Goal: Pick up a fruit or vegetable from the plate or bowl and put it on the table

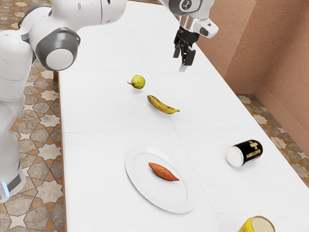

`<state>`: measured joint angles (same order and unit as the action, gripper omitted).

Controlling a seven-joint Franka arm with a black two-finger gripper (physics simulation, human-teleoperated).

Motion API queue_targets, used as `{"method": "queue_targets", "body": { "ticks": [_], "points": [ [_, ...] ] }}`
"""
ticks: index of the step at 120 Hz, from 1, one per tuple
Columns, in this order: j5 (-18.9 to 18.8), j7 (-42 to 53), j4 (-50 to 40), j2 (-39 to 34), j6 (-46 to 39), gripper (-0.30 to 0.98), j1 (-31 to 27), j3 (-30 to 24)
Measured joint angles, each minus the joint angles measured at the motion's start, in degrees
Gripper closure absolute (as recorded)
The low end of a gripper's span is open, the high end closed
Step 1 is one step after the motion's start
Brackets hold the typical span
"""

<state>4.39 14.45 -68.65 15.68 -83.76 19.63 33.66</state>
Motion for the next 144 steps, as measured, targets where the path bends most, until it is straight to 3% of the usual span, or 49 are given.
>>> {"method": "queue_targets", "body": {
  "ticks": [46, 93, 113, 144],
  "points": [
    [0.35, 0.69, 0.12, -0.09, -0.04, 0.00, -0.47, -0.56],
    [0.14, -1.22, 0.07, -1.20, 0.32, 0.00, 0.29, -22.34],
    [-0.13, -2.59, -0.33, -0.97, 0.07, 0.00, 5.02, -24.31],
    [0.32, -3.87, -19.25, -10.23, -4.75, 0.00, 7.89, -24.43]
  ]
}}
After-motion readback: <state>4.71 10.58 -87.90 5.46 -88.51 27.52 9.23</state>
